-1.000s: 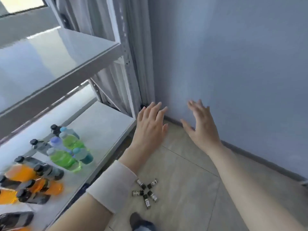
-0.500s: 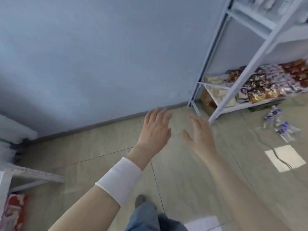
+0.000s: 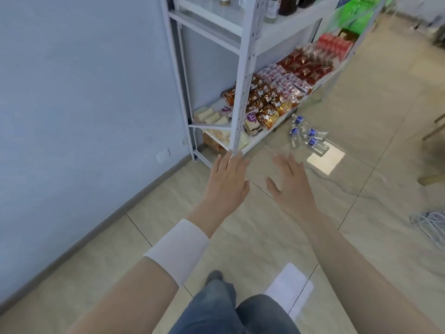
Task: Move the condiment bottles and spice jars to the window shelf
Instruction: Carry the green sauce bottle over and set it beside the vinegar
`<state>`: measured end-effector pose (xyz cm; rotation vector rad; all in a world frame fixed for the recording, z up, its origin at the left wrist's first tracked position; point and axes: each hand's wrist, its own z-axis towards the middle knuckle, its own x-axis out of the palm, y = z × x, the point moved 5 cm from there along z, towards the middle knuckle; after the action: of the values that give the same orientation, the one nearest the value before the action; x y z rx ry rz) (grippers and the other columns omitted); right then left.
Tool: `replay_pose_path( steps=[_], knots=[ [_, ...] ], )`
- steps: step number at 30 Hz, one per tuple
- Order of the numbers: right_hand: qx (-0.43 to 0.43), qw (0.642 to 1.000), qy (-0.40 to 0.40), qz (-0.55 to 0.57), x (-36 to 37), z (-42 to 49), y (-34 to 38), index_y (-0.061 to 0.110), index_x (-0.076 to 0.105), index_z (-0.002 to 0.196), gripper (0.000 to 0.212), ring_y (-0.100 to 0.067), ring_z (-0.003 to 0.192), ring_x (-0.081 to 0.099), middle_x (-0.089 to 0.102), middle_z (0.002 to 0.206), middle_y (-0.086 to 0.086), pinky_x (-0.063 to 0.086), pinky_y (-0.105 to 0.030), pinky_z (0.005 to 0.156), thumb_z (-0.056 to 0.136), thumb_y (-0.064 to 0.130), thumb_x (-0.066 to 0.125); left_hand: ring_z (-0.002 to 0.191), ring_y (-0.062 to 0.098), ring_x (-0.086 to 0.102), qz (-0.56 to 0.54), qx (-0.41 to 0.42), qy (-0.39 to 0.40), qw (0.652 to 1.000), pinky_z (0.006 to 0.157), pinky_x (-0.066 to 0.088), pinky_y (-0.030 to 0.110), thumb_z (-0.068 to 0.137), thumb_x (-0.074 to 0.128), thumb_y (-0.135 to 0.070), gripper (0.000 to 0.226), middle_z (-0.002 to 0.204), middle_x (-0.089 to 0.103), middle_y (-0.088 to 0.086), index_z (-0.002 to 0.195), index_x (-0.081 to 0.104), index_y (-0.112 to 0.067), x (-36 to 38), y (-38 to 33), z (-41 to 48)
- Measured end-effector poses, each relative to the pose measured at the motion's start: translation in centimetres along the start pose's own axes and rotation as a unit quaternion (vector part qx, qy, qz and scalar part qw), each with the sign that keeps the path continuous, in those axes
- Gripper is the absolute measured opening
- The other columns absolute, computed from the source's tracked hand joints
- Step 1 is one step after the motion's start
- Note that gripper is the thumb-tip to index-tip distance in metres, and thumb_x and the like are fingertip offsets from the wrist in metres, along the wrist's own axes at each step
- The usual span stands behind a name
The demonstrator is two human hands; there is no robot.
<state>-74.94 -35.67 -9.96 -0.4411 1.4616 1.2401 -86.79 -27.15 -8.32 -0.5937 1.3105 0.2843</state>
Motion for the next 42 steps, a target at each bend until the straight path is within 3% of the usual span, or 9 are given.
replay_pose_path(
  steps=[4, 8, 16, 20, 26, 32, 37, 42],
  knots=[
    [0.034, 0.999, -0.022, -0.001, -0.8, 2.5, -5.0, 0.006, 0.04, 0.137, 0.051, -0.035, 0.142, 0.019, 0.04, 0.144, -0.014, 0.006, -0.046, 0.115, 0.089, 0.019, 0.056, 0.128, 0.035, 0.043, -0.009, 0.045, 0.011, 0.999, 0.108, 0.029, 0.048, 0.079, 0.064, -0.018, 0.048, 0.129, 0.054, 0.015, 0.124, 0.053, -0.008, 2.2, -2.1, 6.1],
    [0.052, 0.998, -0.03, -0.012, -1.8, 5.4, -11.8, 0.006, 0.043, 0.135, 0.051, -0.038, 0.14, 0.023, 0.043, 0.142, -0.015, 0.008, -0.048, 0.113, 0.088, 0.019, 0.059, 0.138, 0.033, 0.028, -0.014, 0.057, 0.031, 0.998, 0.113, 0.017, 0.044, 0.087, 0.056, -0.021, 0.051, 0.142, 0.041, 0.014, 0.135, 0.042, -0.008, 4.8, -5.2, 13.1],
    [0.049, 0.998, -0.038, 0.006, -8.0, 13.8, -25.6, 0.006, 0.042, 0.136, 0.052, -0.036, 0.141, 0.022, 0.04, 0.144, -0.015, 0.01, -0.049, 0.114, 0.088, 0.019, 0.058, 0.138, 0.029, 0.027, 0.024, 0.053, 0.026, 0.998, 0.112, 0.018, 0.041, 0.09, 0.051, -0.027, 0.051, 0.144, 0.039, 0.011, 0.136, 0.039, -0.01, 8.7, -14.8, 26.6],
    [0.041, 0.997, -0.055, 0.02, -11.2, 18.7, -30.7, 0.006, 0.044, 0.134, 0.052, -0.034, 0.14, 0.024, 0.042, 0.143, -0.015, 0.011, -0.048, 0.114, 0.087, 0.018, 0.061, 0.141, 0.024, 0.018, 0.019, 0.03, 0.003, 0.999, 0.115, 0.009, 0.037, 0.092, 0.046, -0.026, 0.051, 0.149, 0.031, 0.006, 0.14, 0.033, -0.014, 8.5, -17.6, 32.5],
    [0.003, 0.997, -0.064, 0.049, -14.1, 26.1, -35.1, 0.001, 0.049, 0.129, 0.055, -0.045, 0.133, 0.033, 0.05, 0.134, -0.02, 0.022, -0.058, 0.107, 0.085, 0.033, 0.042, 0.143, 0.022, 0.016, 0.026, 0.008, -0.037, 0.999, 0.116, 0.007, 0.036, 0.094, 0.045, -0.028, 0.053, 0.151, 0.028, 0.005, 0.142, 0.03, -0.015, 7.5, -19.6, 41.4],
    [-0.04, 0.993, -0.093, 0.065, -17.2, 37.0, -37.6, 0.002, 0.049, 0.13, 0.058, -0.043, 0.134, 0.031, 0.05, 0.136, -0.017, 0.016, -0.055, 0.107, 0.085, 0.038, 0.04, 0.128, 0.031, 0.045, 0.067, 0.0, -0.132, 0.989, 0.107, 0.023, 0.042, 0.081, 0.063, -0.026, 0.049, 0.132, 0.053, 0.013, 0.127, 0.052, -0.01, 6.2, -19.1, 51.2],
    [-0.096, 0.989, -0.1, 0.054, -19.8, 46.6, -37.4, 0.003, 0.044, 0.133, 0.056, -0.043, 0.134, 0.031, 0.048, 0.137, -0.017, 0.026, -0.06, 0.108, 0.089, 0.038, 0.041, 0.126, 0.032, 0.047, 0.04, -0.016, -0.201, 0.979, 0.106, 0.024, 0.042, 0.083, 0.04, -0.032, 0.047, 0.133, 0.053, 0.013, 0.124, 0.051, -0.011, 3.6, -17.4, 58.7],
    [-0.117, 0.981, -0.118, 0.099, -21.8, 54.7, -36.8, 0.007, 0.041, 0.136, 0.056, -0.032, 0.139, 0.024, 0.042, 0.143, -0.013, 0.024, -0.056, 0.111, 0.091, 0.039, 0.046, 0.128, 0.033, 0.043, 0.013, -0.05, -0.251, 0.967, 0.106, 0.027, 0.043, 0.085, 0.039, -0.032, 0.05, 0.138, 0.047, 0.016, 0.129, 0.046, -0.008, 1.7, -15.6, 64.1]
  ],
)
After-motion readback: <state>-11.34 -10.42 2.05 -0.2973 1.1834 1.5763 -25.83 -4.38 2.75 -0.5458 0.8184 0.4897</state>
